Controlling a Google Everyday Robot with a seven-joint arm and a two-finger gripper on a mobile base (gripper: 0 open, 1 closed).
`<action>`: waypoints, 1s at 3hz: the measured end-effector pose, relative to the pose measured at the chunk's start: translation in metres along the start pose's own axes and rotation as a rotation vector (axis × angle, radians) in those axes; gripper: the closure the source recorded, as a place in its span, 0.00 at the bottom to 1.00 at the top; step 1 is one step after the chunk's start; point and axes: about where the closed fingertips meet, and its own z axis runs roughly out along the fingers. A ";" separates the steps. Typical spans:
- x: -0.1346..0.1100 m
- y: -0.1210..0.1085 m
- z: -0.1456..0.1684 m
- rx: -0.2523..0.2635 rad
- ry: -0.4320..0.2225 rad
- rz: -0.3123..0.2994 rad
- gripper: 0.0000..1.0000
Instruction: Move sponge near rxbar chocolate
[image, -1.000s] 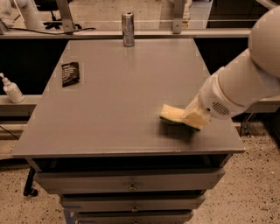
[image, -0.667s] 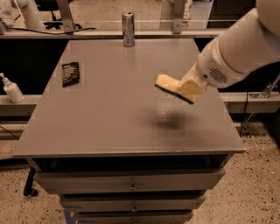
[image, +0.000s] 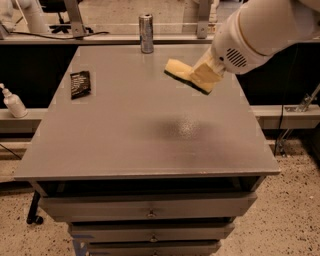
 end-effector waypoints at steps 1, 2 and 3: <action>-0.025 0.008 0.008 -0.002 -0.057 -0.055 1.00; -0.065 0.032 0.038 -0.049 -0.075 -0.163 1.00; -0.096 0.053 0.077 -0.080 -0.064 -0.259 1.00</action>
Offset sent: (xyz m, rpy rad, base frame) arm 0.0236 0.1566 -0.0159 -0.0767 -0.0786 0.3361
